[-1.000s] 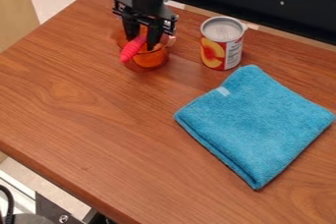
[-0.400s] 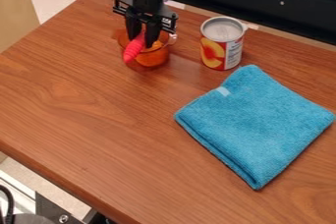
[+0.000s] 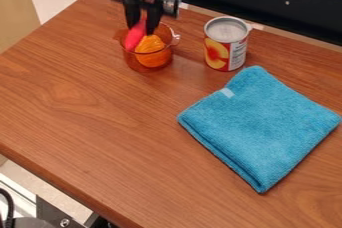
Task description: Red spoon placed at the bottom left part of the table
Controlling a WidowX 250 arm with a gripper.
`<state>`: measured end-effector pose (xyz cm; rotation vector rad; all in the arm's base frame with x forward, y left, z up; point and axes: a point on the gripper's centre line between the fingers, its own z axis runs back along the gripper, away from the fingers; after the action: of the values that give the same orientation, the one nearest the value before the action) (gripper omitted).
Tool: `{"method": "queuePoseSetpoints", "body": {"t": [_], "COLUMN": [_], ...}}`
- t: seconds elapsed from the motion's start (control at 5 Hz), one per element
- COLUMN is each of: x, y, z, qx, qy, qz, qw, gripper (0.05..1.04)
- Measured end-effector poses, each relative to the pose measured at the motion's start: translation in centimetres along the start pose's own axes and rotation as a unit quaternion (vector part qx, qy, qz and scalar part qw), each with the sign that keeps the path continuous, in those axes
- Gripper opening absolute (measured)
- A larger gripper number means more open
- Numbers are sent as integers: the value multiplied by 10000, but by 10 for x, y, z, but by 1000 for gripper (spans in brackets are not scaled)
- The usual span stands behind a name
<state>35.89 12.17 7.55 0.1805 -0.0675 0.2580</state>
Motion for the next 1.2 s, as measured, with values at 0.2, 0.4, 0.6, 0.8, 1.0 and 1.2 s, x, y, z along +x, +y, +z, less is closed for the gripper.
{"method": "queuePoseSetpoints", "body": {"t": [0.2,0.4,0.6,0.8,1.0,1.2], "x": [-3,-23,-53,-80,-104,-122], "y": [9,26,44,56,62,64], "z": [21,40,41,31,10,-15], "qx": [-10,88,240,463,704,1018], "qy": [106,283,296,364,464,303], "qz": [416,866,1645,2349,2680,2484], "qw": [9991,9958,9856,9702,9597,9628], "gripper": [348,348,348,348,348,348]}}
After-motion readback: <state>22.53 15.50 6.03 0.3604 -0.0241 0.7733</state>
